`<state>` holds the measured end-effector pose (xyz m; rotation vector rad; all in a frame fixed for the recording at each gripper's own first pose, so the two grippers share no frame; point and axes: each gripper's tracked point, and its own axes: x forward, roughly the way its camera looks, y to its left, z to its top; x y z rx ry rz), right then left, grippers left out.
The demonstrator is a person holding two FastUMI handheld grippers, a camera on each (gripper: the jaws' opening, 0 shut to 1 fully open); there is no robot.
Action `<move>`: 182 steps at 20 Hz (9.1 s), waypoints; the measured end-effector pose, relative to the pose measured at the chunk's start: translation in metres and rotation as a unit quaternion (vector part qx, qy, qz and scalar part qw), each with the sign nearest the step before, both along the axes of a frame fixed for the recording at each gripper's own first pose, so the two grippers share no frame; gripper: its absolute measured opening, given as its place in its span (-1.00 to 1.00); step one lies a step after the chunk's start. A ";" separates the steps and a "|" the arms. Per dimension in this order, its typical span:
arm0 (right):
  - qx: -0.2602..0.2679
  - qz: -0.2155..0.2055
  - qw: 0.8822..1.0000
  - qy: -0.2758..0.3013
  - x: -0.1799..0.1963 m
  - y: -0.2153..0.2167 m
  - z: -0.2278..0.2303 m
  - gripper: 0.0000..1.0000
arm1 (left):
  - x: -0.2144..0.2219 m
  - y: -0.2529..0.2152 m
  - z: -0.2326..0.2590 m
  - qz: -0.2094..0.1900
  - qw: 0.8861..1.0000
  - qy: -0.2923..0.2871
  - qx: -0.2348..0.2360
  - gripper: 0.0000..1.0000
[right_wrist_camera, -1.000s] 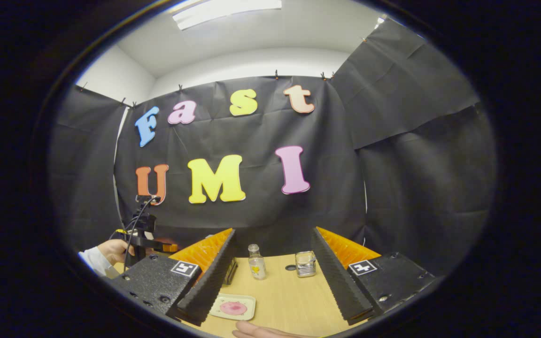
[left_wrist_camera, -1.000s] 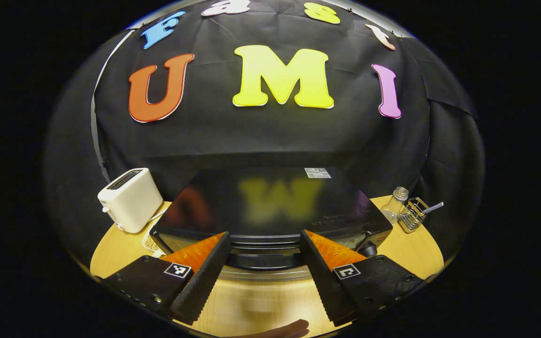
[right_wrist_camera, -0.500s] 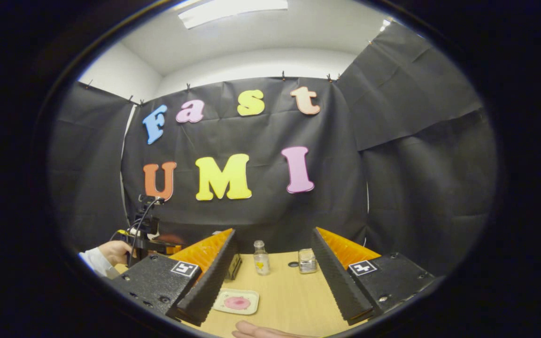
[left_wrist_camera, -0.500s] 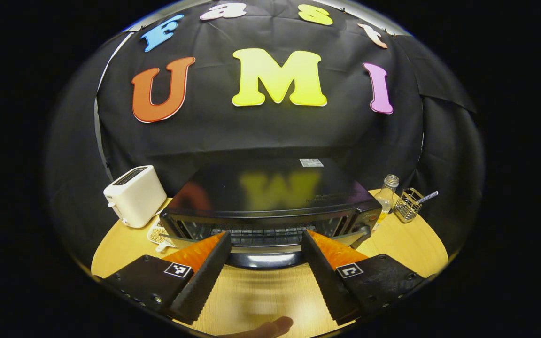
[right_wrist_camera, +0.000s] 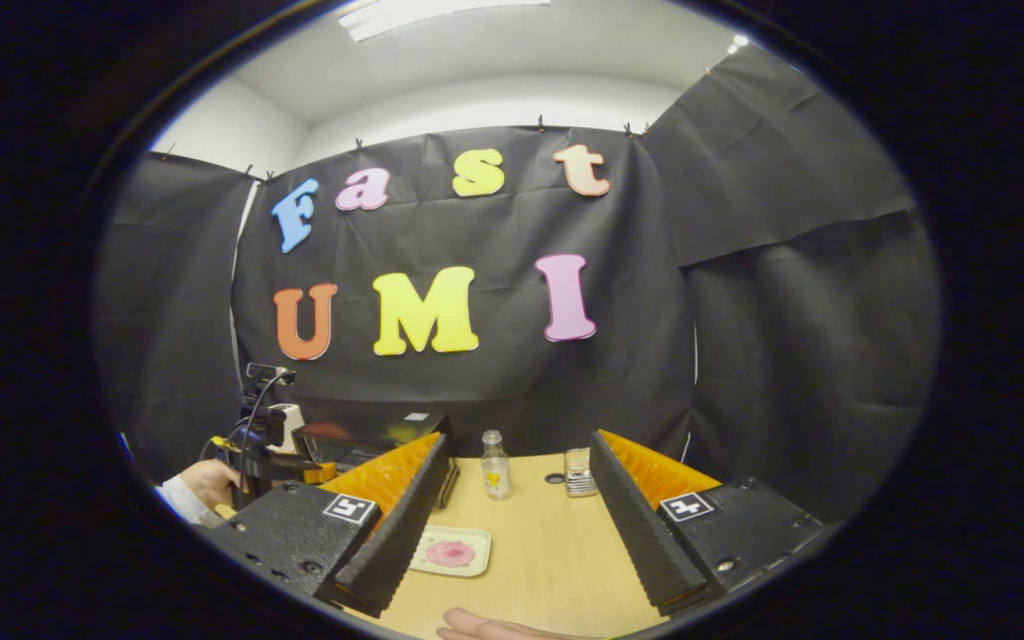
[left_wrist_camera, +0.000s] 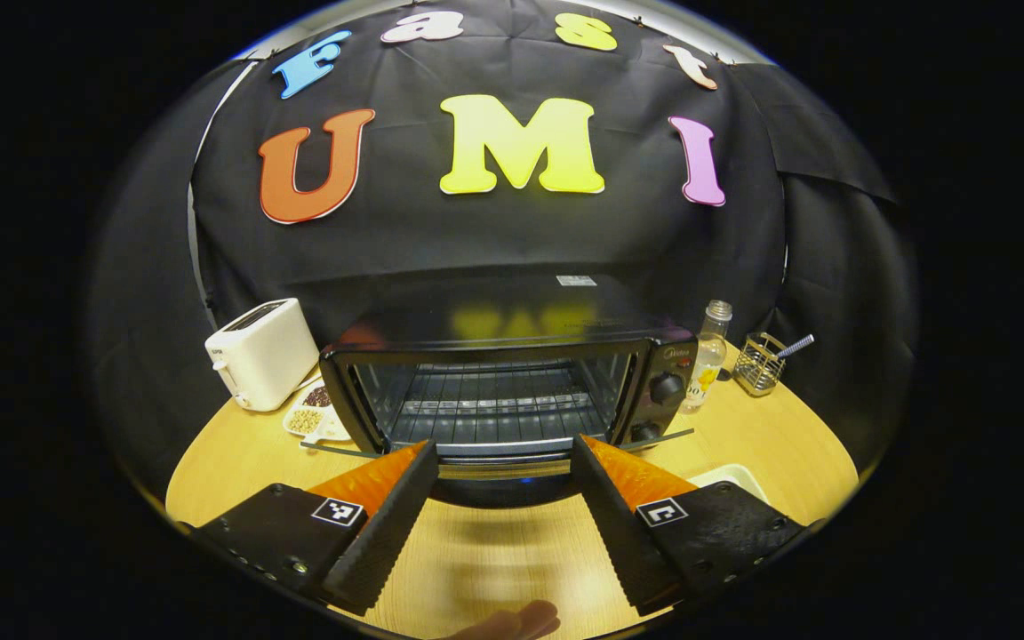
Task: Open the electric oven with the left hand, put the food in, and close the electric oven.
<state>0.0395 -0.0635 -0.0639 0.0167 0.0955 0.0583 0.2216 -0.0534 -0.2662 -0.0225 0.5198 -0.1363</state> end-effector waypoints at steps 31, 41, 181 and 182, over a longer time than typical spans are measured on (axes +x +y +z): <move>-0.053 0.000 0.993 0.110 0.043 0.023 -0.056 0.94 | -0.109 -0.007 -0.093 0.003 0.996 0.059 -0.074 0.92; -0.025 0.030 0.938 0.343 0.088 0.029 -0.186 0.96 | -0.162 0.020 0.033 0.026 0.993 -0.093 -0.066 0.92; 0.025 0.055 0.998 -0.014 0.035 0.130 -0.058 0.90 | -0.128 0.015 -0.109 0.014 0.998 0.053 -0.010 0.92; 0.022 0.046 0.998 -0.022 0.030 0.118 -0.052 0.90 | -0.125 0.011 -0.109 0.011 0.998 0.053 -0.011 0.92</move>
